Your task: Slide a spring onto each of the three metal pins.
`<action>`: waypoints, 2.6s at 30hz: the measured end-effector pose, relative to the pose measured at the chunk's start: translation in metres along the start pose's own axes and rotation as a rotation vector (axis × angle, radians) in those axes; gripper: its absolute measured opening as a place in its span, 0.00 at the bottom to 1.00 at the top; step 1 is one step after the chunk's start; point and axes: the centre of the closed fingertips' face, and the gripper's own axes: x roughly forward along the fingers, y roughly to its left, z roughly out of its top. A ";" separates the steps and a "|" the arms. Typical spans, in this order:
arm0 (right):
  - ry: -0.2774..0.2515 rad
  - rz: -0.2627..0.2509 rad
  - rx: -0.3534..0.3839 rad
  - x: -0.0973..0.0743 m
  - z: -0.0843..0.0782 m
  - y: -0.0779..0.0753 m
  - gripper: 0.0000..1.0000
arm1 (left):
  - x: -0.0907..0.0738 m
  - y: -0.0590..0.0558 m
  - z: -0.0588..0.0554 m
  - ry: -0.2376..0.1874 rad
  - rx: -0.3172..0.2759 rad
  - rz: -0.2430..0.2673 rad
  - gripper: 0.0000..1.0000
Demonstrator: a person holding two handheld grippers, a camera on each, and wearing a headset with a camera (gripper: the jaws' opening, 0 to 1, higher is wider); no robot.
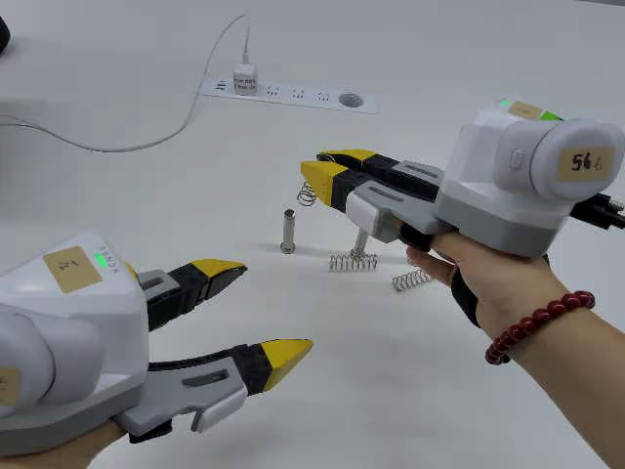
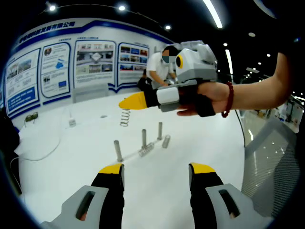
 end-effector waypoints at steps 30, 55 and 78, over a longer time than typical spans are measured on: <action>0.093 -0.023 -0.073 0.034 -0.034 -0.010 0.12 | 0.005 0.001 -0.011 0.020 -0.045 0.017 0.82; 0.146 -0.017 -0.154 0.036 -0.042 -0.006 0.12 | 0.004 0.001 -0.009 0.014 -0.050 0.018 0.82; 0.244 -0.049 -0.126 0.042 -0.076 -0.010 0.12 | 0.003 0.001 -0.009 0.017 -0.050 0.018 0.82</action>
